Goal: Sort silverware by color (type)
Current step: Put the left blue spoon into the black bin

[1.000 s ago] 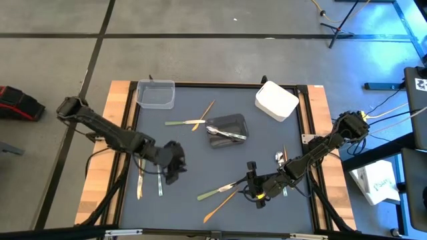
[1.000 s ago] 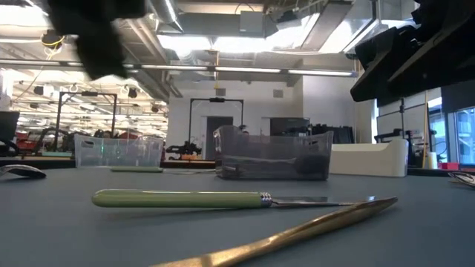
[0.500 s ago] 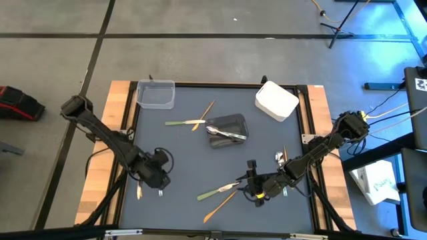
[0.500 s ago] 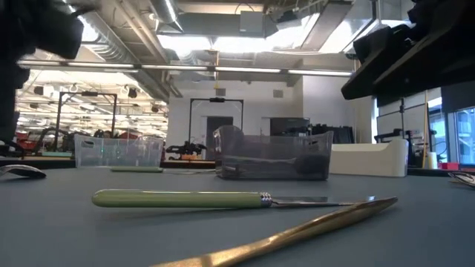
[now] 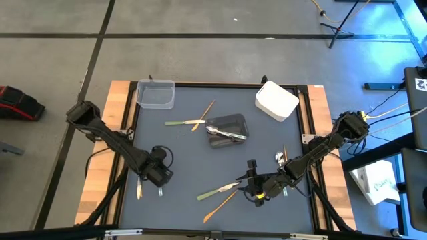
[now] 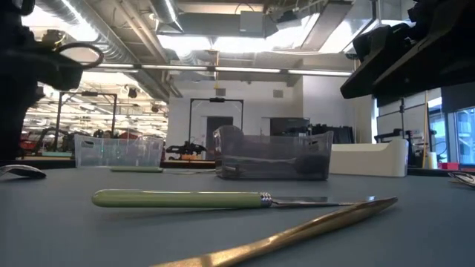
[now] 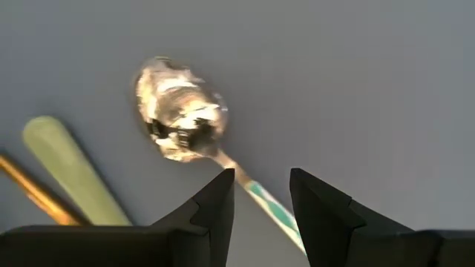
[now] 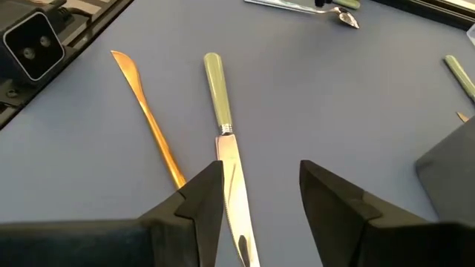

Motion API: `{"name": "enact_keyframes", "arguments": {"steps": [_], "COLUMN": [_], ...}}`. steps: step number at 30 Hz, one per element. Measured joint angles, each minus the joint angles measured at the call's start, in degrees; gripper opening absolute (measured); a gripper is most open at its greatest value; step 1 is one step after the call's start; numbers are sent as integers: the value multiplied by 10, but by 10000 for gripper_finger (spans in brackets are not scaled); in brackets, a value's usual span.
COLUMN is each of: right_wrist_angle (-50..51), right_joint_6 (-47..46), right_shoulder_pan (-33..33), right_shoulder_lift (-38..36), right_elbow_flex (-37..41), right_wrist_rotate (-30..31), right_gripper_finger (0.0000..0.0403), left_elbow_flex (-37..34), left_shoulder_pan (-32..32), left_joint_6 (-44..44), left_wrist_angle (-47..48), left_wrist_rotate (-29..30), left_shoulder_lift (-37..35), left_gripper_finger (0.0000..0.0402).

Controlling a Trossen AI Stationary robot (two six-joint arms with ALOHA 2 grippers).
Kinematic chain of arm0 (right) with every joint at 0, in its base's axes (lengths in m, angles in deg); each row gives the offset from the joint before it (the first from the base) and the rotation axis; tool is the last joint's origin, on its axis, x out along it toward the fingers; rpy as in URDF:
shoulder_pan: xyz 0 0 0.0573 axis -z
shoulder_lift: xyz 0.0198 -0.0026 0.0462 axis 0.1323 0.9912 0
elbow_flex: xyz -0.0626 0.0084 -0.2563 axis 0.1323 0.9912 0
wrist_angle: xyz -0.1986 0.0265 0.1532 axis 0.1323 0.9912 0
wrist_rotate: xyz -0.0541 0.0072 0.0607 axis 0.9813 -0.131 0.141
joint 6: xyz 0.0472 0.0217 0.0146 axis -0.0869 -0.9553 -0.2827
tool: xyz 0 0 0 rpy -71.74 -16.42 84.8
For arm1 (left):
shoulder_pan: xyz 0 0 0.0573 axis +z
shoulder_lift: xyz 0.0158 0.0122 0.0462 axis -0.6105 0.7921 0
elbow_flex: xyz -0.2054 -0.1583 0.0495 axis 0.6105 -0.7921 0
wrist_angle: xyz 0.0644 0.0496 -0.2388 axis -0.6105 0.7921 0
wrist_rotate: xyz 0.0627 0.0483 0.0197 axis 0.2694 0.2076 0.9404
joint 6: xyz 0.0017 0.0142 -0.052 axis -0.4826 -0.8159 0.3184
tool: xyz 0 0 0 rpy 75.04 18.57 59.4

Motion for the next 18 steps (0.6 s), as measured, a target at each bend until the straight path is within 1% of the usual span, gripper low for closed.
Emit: {"name": "enact_keyframes", "arguments": {"steps": [5, 8, 15, 18], "right_wrist_angle": [0, 0, -1, -1], "right_joint_6": [0, 0, 0, 0], "right_shoulder_pan": [0, 0, 0, 0], "right_shoulder_lift": [0, 0, 0, 0], "right_elbow_flex": [0, 0, 0, 0], "right_wrist_rotate": [1, 6, 11, 11], "right_gripper_finger": [165, 165, 165, 165], "left_elbow_flex": [0, 0, 1, 1], "left_shoulder_pan": [0, 0, 1, 0], "left_joint_6": [25, 27, 10, 8], "left_wrist_angle": [33, 34, 28, 24], "left_wrist_rotate": [1, 5, 16, 32], "left_shoulder_lift": [31, 45, 53, 53], "left_gripper_finger": [126, 126, 126, 126]}}
